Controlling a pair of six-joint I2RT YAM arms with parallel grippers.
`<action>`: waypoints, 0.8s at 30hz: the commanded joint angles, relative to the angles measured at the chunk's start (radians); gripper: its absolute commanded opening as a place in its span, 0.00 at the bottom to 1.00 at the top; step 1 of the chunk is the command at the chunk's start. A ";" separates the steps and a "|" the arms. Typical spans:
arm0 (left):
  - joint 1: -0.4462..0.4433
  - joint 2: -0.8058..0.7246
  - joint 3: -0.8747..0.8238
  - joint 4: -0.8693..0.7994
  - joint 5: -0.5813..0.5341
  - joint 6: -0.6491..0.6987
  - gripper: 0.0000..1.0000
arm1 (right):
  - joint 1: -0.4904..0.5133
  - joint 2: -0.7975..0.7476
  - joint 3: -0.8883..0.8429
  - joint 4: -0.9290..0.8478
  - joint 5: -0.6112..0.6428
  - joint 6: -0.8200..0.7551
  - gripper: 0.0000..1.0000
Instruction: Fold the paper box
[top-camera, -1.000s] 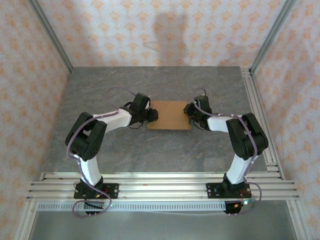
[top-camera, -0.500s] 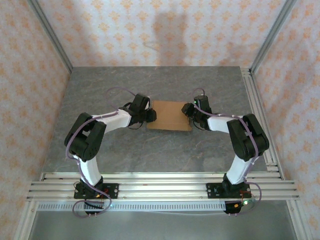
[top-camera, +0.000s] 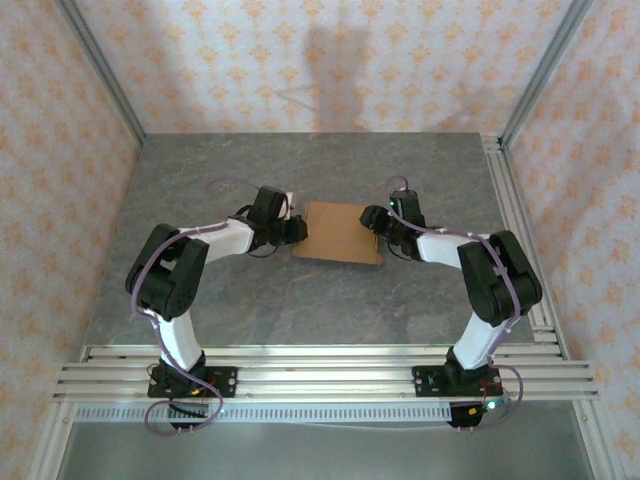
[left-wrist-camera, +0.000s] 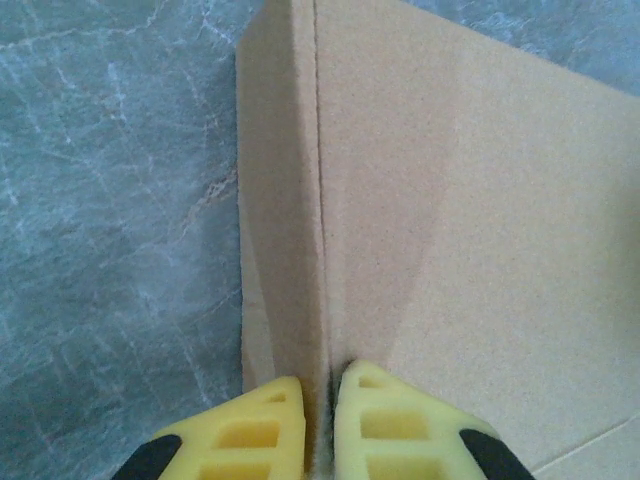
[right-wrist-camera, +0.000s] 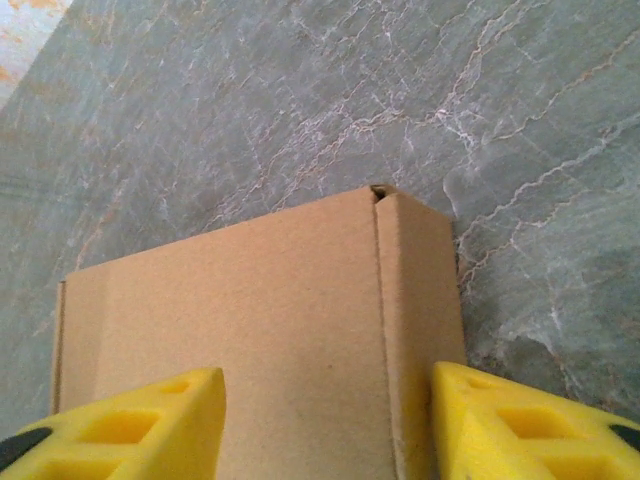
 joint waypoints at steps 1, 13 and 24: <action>0.010 0.060 -0.030 0.060 0.131 -0.022 0.03 | 0.011 -0.057 -0.023 -0.030 -0.117 -0.032 0.64; 0.105 0.156 -0.028 0.122 0.289 -0.108 0.02 | -0.029 -0.128 -0.100 -0.021 -0.122 -0.036 0.85; 0.117 0.191 -0.016 0.112 0.292 -0.117 0.02 | -0.055 -0.142 -0.177 0.106 -0.194 0.009 0.84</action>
